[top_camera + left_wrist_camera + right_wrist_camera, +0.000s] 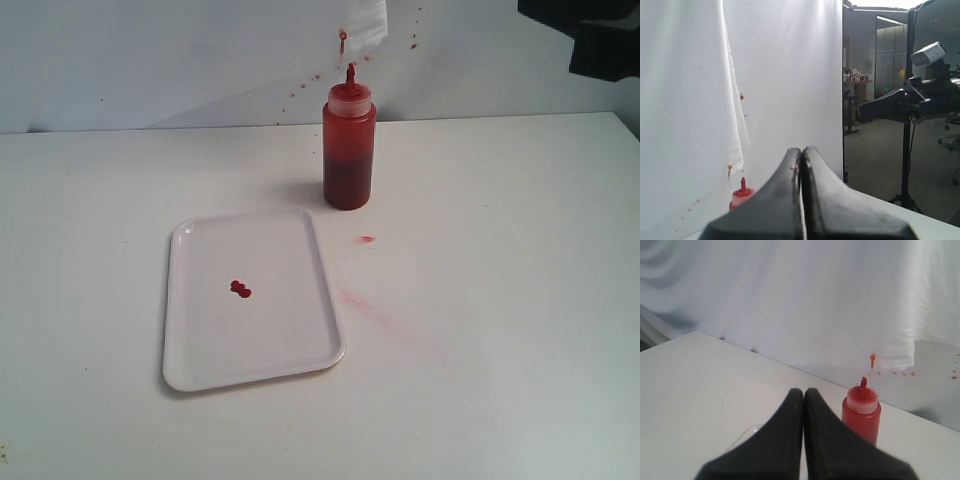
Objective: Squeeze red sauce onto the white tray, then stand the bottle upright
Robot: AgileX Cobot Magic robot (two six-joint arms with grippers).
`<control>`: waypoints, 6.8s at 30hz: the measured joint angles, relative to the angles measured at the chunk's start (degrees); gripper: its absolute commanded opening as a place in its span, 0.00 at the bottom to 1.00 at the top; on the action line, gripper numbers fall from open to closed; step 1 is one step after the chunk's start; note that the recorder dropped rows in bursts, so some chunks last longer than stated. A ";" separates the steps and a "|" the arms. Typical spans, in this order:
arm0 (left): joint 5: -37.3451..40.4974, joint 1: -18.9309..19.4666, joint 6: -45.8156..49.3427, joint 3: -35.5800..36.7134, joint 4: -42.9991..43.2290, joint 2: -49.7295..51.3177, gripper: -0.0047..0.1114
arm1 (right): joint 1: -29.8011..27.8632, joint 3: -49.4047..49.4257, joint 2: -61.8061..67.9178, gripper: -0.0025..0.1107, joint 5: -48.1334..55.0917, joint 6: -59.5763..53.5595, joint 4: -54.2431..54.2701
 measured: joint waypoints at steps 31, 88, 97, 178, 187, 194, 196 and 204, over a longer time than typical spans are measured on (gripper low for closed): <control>14.03 20.39 -0.58 15.49 -10.57 -21.75 0.04 | 0.00 0.00 0.00 0.02 -0.18 0.00 0.10; 24.48 45.99 46.14 24.24 -44.16 -21.75 0.04 | 0.00 0.00 0.00 0.02 -0.18 0.00 0.22; 25.37 42.18 46.14 24.24 -43.98 -21.75 0.04 | 0.00 0.00 0.00 0.02 -0.18 0.00 0.22; 25.37 41.05 46.14 24.24 -43.98 -21.75 0.04 | -8.33 33.70 -45.29 0.02 37.76 -84.94 84.41; 25.37 41.05 46.14 24.24 -43.98 -21.75 0.04 | -8.33 43.09 -51.40 0.02 38.65 -87.57 91.76; 25.37 41.05 46.14 24.24 -43.98 -21.75 0.04 | -8.33 48.86 -55.53 0.02 39.10 -87.57 94.43; 25.37 41.05 46.14 24.24 -43.98 -21.75 0.04 | -8.33 49.43 -55.87 0.02 39.56 -87.57 94.67; 25.37 41.05 46.14 24.24 -43.98 -21.75 0.04 | -8.33 49.44 -55.87 0.02 41.32 -87.57 95.40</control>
